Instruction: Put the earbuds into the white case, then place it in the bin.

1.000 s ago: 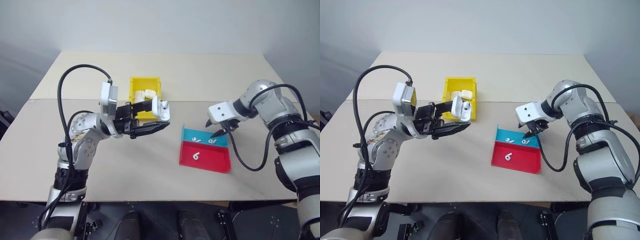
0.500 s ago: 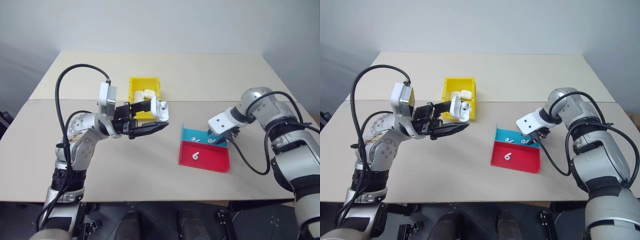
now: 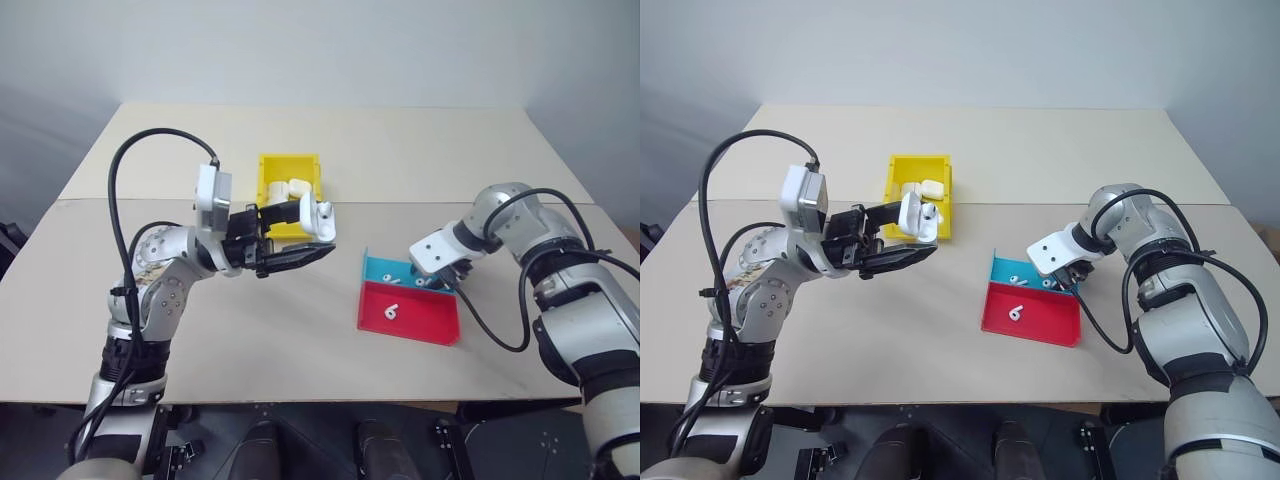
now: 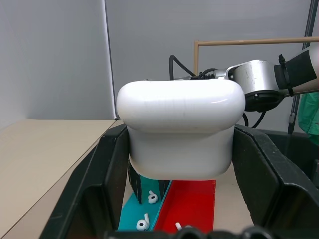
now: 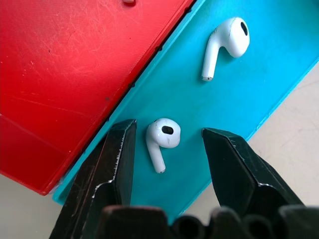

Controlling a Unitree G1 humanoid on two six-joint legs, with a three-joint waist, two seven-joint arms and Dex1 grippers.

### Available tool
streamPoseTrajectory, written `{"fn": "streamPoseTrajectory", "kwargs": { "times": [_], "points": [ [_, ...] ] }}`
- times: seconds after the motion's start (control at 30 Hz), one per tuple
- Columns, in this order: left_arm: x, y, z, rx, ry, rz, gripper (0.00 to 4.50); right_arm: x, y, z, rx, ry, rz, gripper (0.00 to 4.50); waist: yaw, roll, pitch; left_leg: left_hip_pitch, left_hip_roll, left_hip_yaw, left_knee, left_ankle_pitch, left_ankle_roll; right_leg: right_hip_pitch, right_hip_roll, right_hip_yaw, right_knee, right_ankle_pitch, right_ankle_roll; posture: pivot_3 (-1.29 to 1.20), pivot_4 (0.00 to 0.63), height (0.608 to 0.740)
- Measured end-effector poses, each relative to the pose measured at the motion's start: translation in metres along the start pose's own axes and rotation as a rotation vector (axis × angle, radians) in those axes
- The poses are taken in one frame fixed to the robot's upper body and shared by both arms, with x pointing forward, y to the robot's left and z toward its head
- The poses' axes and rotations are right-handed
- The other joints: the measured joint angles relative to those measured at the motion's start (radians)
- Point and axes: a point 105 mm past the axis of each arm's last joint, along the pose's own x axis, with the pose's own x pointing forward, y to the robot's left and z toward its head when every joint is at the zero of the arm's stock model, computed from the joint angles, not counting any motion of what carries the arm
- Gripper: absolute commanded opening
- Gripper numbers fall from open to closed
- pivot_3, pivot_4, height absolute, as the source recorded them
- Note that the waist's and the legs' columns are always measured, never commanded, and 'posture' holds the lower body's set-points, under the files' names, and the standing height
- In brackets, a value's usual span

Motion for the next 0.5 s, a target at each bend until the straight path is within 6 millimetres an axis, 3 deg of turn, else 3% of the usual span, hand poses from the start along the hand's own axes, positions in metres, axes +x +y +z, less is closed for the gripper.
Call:
{"fn": "streamPoseTrajectory", "kwargs": {
  "times": [0.07,0.2,0.5],
  "points": [
    [-0.0003,0.0000,-0.0001,0.000,0.001,0.001,2.78,0.0005,0.0001,-0.0001,-0.003,0.001,-0.002,2.06,0.000,0.000,0.000,0.000,0.000,0.000,0.000,0.000,0.000,0.000,0.000,0.000,0.000,0.000,0.000,0.00,0.150,0.740],
    [-0.0017,-0.0004,-0.0018,-0.005,0.006,0.005,2.78,0.0011,0.0002,-0.0001,-0.001,-0.004,-0.009,0.74,0.000,0.000,0.000,0.001,0.000,0.000,0.000,0.000,0.000,0.001,0.000,0.000,0.001,0.000,0.000,0.00,0.150,0.740],
    [-0.0022,-0.0008,-0.0012,0.000,0.011,0.005,2.78,0.0013,0.0000,-0.0003,0.019,-0.018,-0.026,0.74,-0.001,0.000,0.000,0.002,0.000,0.000,0.000,0.001,-0.001,0.002,0.000,0.000,0.001,0.000,0.000,0.00,0.150,0.740]
  ]
}}
